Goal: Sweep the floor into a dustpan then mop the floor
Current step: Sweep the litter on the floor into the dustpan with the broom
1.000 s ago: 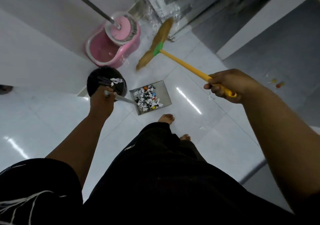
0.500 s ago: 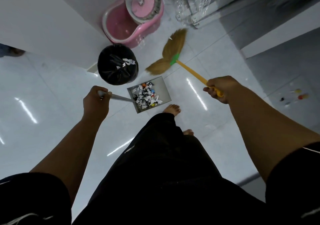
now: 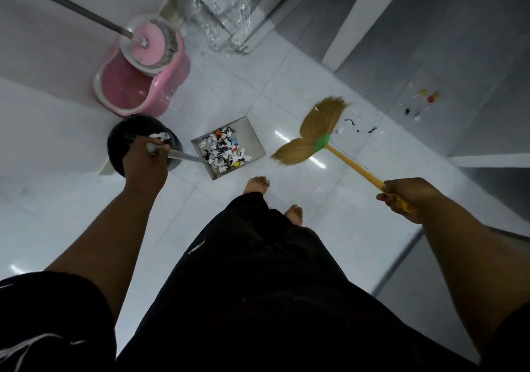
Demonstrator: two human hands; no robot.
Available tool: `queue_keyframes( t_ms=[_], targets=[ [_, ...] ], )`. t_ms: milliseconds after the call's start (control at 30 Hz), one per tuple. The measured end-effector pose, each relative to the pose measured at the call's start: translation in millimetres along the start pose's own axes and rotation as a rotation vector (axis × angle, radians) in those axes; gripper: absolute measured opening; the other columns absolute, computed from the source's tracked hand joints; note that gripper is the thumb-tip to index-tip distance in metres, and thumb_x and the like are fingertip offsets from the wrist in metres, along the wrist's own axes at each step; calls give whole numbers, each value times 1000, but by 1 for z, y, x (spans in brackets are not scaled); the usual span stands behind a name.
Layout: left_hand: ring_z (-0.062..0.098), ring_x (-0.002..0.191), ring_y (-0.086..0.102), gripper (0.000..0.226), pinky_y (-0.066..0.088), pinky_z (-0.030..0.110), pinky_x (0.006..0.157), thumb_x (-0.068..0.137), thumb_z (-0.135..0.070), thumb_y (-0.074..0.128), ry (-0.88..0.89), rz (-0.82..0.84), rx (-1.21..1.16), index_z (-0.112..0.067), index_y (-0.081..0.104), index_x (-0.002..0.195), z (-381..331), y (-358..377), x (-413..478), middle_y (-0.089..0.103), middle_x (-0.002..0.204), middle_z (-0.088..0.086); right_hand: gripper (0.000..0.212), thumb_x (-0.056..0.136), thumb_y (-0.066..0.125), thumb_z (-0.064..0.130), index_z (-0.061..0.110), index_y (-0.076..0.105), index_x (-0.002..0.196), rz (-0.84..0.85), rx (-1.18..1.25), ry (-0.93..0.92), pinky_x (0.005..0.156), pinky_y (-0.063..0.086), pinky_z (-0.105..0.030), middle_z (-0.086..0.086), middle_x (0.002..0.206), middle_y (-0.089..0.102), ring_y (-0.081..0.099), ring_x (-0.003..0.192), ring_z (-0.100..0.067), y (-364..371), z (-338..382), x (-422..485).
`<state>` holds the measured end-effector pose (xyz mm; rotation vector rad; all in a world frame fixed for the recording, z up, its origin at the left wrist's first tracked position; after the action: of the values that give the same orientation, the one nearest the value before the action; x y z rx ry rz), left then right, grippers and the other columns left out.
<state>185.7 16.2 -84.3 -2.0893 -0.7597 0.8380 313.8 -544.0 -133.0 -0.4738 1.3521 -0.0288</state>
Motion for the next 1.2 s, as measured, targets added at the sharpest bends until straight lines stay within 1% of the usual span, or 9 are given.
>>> queue_keyframes(
  t_ms=[133,267,400,500,567,833,967,1067,1200],
  targets=[
    [27,99,62,23,41,26,83,93,-26,59,99,63,5,-5,63,102,-46,19,0,68,102,12,20,87,52,1,-7,58,104,-95,37,-51,35,38,-18,-22,76,64,45,49,-16,-45,-33,-21],
    [23,98,59,18,44,28,92,93,-19,60,158,74,-145,-5,59,104,-84,29,-11,65,102,12,16,89,56,6,5,64,102,-56,80,-86,43,43,-22,-21,78,70,51,50,-15,-86,-65,-53],
    [15,91,54,8,41,18,83,93,-18,61,231,56,-173,-17,54,98,-115,38,-18,57,95,2,26,89,58,5,18,65,110,36,-10,-108,47,43,-26,-18,83,73,52,51,-14,-105,-98,-76],
    [18,90,55,8,46,29,83,94,-19,60,260,85,-168,-15,55,99,-127,48,-22,60,96,9,30,88,57,2,15,64,115,85,-85,-84,46,41,-25,-19,83,73,51,49,-15,-90,-114,-71],
    [18,90,55,9,45,27,83,94,-20,60,280,88,-151,-14,55,98,-133,52,-25,61,97,11,33,88,56,1,12,63,118,76,-183,-80,45,41,-24,-20,82,73,51,51,-18,-72,-122,-60],
    [38,96,64,12,53,43,89,91,-23,62,282,131,-146,-14,55,95,-141,59,-36,66,101,24,40,85,61,0,8,61,125,-112,-442,-115,47,47,-26,-17,81,70,56,53,-23,-81,-139,-24],
    [34,97,63,20,51,35,87,92,-24,62,304,113,-99,-6,59,101,-147,66,-47,67,102,20,37,87,57,4,9,62,123,-207,-510,-185,52,53,-28,-15,82,70,65,63,-28,-106,-126,-25],
    [29,99,63,22,45,23,84,93,-25,61,313,96,-74,-6,60,104,-154,72,-54,67,104,16,36,89,58,6,9,60,125,-217,-398,-199,46,46,-24,-15,82,70,59,56,-22,-123,-125,-32],
    [26,98,62,22,44,24,82,93,-26,61,308,81,-75,-8,60,105,-165,79,-61,67,105,13,39,86,61,6,12,61,125,-204,-260,-271,39,43,-22,-13,80,71,54,48,-17,-141,-122,-51]
  ],
)
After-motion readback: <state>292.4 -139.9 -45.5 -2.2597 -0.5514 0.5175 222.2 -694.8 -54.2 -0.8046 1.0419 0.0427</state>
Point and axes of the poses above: each hand's wrist, its own x-axis towards the middle knuckle, its own y-axis out of the palm, z = x × y, the point moved 7 cm from there along x, towards the middle knuckle
